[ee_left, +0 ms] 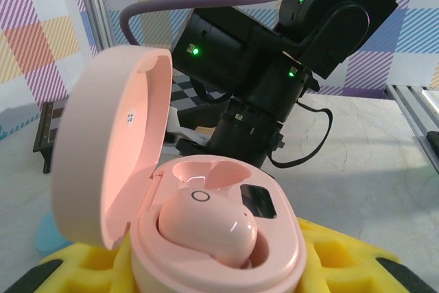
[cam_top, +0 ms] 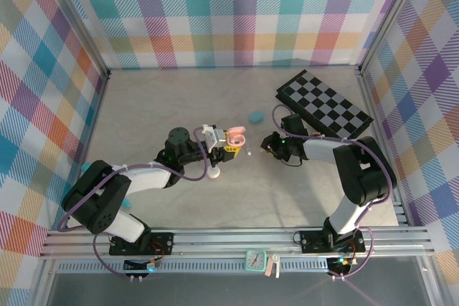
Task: Insert the wireless bluetooth earbuds into the charging case
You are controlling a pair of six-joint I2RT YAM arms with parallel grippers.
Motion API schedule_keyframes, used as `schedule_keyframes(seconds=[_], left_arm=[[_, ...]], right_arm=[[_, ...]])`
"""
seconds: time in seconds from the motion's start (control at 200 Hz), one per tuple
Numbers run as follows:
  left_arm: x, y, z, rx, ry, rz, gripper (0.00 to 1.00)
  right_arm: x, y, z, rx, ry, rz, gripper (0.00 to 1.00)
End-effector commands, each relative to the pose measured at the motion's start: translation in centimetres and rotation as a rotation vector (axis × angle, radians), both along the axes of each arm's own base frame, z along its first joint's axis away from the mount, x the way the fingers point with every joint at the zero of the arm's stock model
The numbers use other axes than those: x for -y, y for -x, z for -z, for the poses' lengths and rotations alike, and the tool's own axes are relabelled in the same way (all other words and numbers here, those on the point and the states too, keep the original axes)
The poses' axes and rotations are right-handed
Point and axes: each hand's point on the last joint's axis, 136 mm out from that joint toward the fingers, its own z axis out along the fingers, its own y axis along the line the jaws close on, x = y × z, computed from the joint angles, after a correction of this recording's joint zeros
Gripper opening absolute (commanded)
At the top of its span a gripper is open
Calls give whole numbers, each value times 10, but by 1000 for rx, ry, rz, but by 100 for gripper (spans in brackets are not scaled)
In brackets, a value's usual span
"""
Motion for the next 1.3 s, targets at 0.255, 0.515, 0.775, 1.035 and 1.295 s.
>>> schedule_keyframes(seconds=[0.255,0.515,0.775,1.035,1.295], left_arm=[[-2,4,-10,34,12,20,35],[-1,4,-10,32,12,22,35],[-2,6,-11,33,14,24,35],[-3,6,-10,31,12,24,35],[-2,4,-7,29,7,19,35]], right_arm=[[-1,-5,-7,34,25,-44,31],[-10,-6,1,11,-16,-70,28],[-6,-3,12,-34,25,-75,19],[-6,-2,23,-81,44,-80,24],[0,-1,2,-22,121,-134,15]])
